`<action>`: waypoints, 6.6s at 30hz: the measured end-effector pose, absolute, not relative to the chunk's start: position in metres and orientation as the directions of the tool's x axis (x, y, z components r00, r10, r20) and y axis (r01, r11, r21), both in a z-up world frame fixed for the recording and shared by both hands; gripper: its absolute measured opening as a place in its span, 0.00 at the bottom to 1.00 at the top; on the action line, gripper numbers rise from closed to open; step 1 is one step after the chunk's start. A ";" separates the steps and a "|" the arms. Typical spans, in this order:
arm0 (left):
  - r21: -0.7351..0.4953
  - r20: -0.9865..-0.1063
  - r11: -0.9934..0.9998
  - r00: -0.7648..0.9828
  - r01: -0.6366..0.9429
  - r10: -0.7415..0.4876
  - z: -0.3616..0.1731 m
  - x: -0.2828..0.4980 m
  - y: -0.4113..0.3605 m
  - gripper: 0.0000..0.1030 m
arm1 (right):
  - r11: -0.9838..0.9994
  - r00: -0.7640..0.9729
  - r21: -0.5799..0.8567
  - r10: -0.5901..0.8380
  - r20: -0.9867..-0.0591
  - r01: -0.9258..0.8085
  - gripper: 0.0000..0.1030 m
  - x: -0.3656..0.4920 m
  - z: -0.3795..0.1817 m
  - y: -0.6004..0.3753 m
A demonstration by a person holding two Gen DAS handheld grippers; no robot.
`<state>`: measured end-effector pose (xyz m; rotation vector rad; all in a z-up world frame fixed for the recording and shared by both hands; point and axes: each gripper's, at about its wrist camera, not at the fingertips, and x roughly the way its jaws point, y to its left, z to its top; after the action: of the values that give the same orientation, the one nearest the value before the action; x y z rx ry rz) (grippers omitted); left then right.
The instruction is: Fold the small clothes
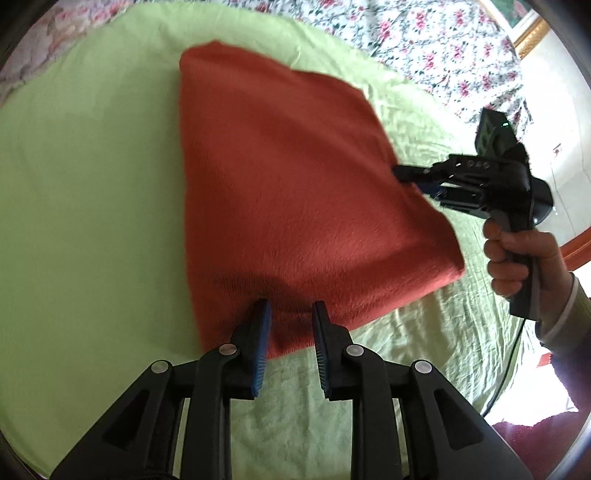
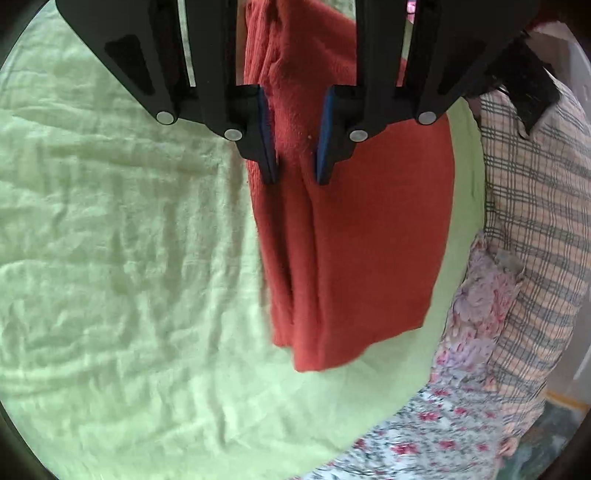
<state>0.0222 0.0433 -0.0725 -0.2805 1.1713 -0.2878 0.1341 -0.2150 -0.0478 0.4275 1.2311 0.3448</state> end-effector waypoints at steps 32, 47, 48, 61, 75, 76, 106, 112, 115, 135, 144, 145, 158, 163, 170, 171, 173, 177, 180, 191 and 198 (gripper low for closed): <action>-0.375 -0.860 0.926 0.358 0.039 -0.363 -0.082 0.029 0.044 0.18 | 0.960 0.284 0.243 0.273 -0.919 -0.138 0.11 0.060 -0.049 -0.206; -0.373 -0.804 0.914 0.436 0.160 -0.404 -0.042 0.048 0.047 0.29 | 0.970 0.372 0.236 0.238 -0.897 -0.052 0.15 0.049 -0.026 -0.201; -0.370 -0.804 0.916 0.440 0.157 -0.400 -0.043 0.053 0.049 0.29 | 0.970 0.385 0.238 0.238 -0.892 -0.050 0.15 0.046 -0.023 -0.199; -0.327 -0.844 0.941 0.422 0.084 -0.331 -0.064 0.088 0.050 0.23 | 0.972 0.352 0.234 0.219 -0.910 -0.001 0.14 0.053 -0.041 -0.198; -0.199 -0.905 0.979 0.375 0.048 -0.202 -0.074 -0.017 0.035 0.37 | 0.966 0.335 0.254 0.255 -0.907 -0.049 0.29 0.019 -0.030 -0.231; -0.196 -0.907 0.980 0.373 0.037 -0.195 -0.073 -0.024 0.035 0.37 | 0.968 0.347 0.244 0.249 -0.904 -0.061 0.29 0.017 -0.025 -0.231; 0.185 -0.869 0.973 0.439 -0.138 0.227 -0.032 -0.140 0.024 0.87 | 0.909 0.382 0.118 0.282 -0.880 -0.399 0.84 -0.090 0.005 -0.193; 0.188 -0.854 0.974 0.470 -0.123 0.224 -0.020 -0.118 0.023 0.89 | 0.909 0.379 0.131 0.291 -0.879 -0.396 0.84 -0.087 -0.001 -0.184; 0.196 -0.838 0.973 0.494 -0.125 0.232 -0.010 -0.100 0.021 0.89 | 0.909 0.396 0.128 0.296 -0.869 -0.398 0.85 -0.077 0.005 -0.178; 0.152 -0.852 0.978 0.482 -0.141 0.202 -0.020 -0.007 0.025 0.90 | 0.926 0.374 0.149 0.282 -0.883 -0.346 0.89 0.028 -0.011 -0.169; 0.146 -0.859 0.978 0.472 -0.148 0.200 -0.030 0.012 0.024 0.90 | 0.925 0.362 0.153 0.282 -0.888 -0.347 0.89 0.054 -0.018 -0.166; 0.145 -0.859 0.979 0.472 -0.146 0.197 -0.030 0.014 0.024 0.90 | 0.926 0.362 0.153 0.282 -0.888 -0.345 0.89 0.056 -0.019 -0.165; 0.126 -0.857 0.982 0.483 -0.142 0.180 -0.028 0.029 0.019 0.90 | 0.930 0.350 0.177 0.290 -0.890 -0.321 0.89 0.077 -0.025 -0.168; 0.119 -0.851 0.983 0.495 -0.138 0.173 -0.026 0.029 0.017 0.90 | 0.930 0.350 0.179 0.292 -0.890 -0.320 0.89 0.078 -0.026 -0.168; 0.113 -0.832 0.985 0.529 -0.127 0.164 -0.020 0.027 0.014 0.90 | 0.929 0.358 0.182 0.298 -0.885 -0.323 0.89 0.080 -0.025 -0.166; 0.114 -0.832 0.985 0.530 -0.127 0.164 -0.020 0.027 0.014 0.90 | 0.929 0.359 0.182 0.298 -0.884 -0.322 0.89 0.079 -0.025 -0.167; 0.110 -0.832 0.986 0.531 -0.127 0.161 -0.021 0.027 0.014 0.90 | 0.929 0.361 0.182 0.298 -0.884 -0.321 0.89 0.080 -0.025 -0.167; 0.103 -0.828 0.986 0.538 -0.131 0.158 -0.020 0.027 0.015 0.91 | 0.929 0.363 0.184 0.300 -0.882 -0.320 0.89 0.083 -0.026 -0.169; 0.105 -0.828 0.986 0.537 -0.129 0.159 -0.020 0.028 0.014 0.91 | 0.930 0.365 0.185 0.300 -0.881 -0.318 0.89 0.085 -0.026 -0.170; 0.105 -0.829 0.988 0.538 -0.116 0.152 -0.020 0.030 0.009 0.91 | 0.929 0.361 0.194 0.307 -0.880 -0.316 0.89 0.091 -0.027 -0.178; 0.107 -0.831 0.987 0.535 -0.118 0.154 -0.021 0.030 0.009 0.92 | 0.928 0.364 0.202 0.313 -0.877 -0.312 0.89 0.092 -0.026 -0.183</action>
<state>0.0298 0.0093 -0.0209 0.0397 0.9931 0.1617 0.0920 -0.1827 -0.0259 0.0015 1.1284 0.4020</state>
